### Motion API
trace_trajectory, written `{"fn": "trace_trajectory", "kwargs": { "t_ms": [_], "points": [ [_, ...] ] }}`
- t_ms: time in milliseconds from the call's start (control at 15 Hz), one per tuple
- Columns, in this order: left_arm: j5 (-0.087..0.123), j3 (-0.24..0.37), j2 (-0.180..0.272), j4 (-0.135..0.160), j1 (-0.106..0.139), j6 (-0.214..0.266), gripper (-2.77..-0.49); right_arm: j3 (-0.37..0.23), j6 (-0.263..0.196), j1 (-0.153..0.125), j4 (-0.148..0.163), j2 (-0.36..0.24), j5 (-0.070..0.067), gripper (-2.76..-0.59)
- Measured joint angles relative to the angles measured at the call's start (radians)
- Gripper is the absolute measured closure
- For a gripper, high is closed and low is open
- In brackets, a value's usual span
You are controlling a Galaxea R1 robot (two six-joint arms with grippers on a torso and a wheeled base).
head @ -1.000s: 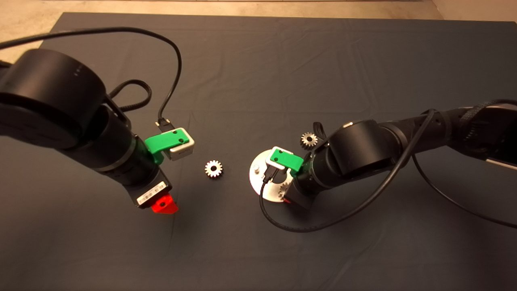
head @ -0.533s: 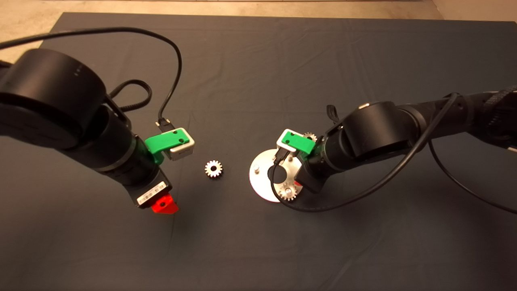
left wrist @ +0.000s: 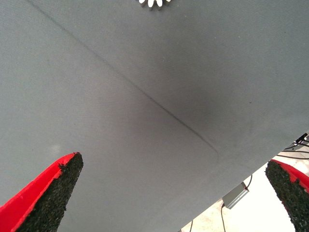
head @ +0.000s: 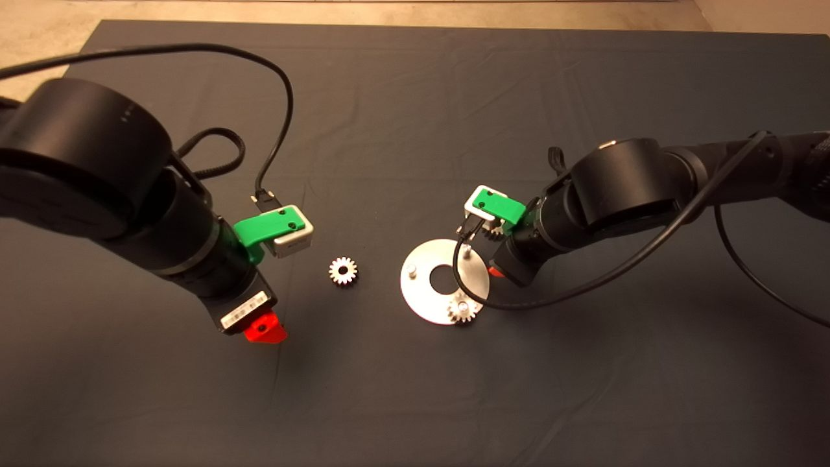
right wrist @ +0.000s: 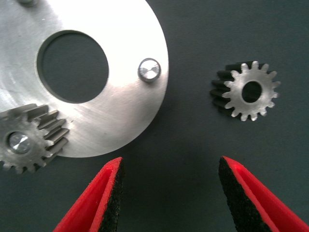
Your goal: Install three planetary gears onto the carrier pins
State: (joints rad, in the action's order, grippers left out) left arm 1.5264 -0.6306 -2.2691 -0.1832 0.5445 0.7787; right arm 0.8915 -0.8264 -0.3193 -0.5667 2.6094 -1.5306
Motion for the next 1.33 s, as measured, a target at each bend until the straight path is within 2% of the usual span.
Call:
{"fn": "trace_trajectory", "kwargs": {
  "t_ms": [267,600,800,1067,1200,1333],
  "points": [
    [0.0,0.0,-0.002,0.0,0.0,0.0,-2.77,0.046,0.025,-0.01,0.001,-0.008,0.0,-1.43],
    [0.0,0.0,-0.002,0.0,0.0,0.0,-2.77,0.162,0.082,-0.011,0.001,-0.014,0.0,-1.43],
    [0.0,0.0,-0.002,0.0,0.0,0.0,-2.77,0.221,0.097,-0.011,0.001,-0.013,0.0,-1.43],
    [0.0,0.0,-0.002,0.0,0.0,0.0,-2.77,0.243,0.104,-0.011,0.002,0.01,0.0,-1.43],
    [0.0,0.0,-0.002,0.0,0.0,0.0,-2.77,0.245,0.104,-0.012,0.014,0.021,0.001,-1.43],
    [0.0,0.0,-0.002,0.0,0.0,0.0,-2.77,0.247,0.104,-0.011,0.053,0.025,0.002,-1.43]
  ]
}}
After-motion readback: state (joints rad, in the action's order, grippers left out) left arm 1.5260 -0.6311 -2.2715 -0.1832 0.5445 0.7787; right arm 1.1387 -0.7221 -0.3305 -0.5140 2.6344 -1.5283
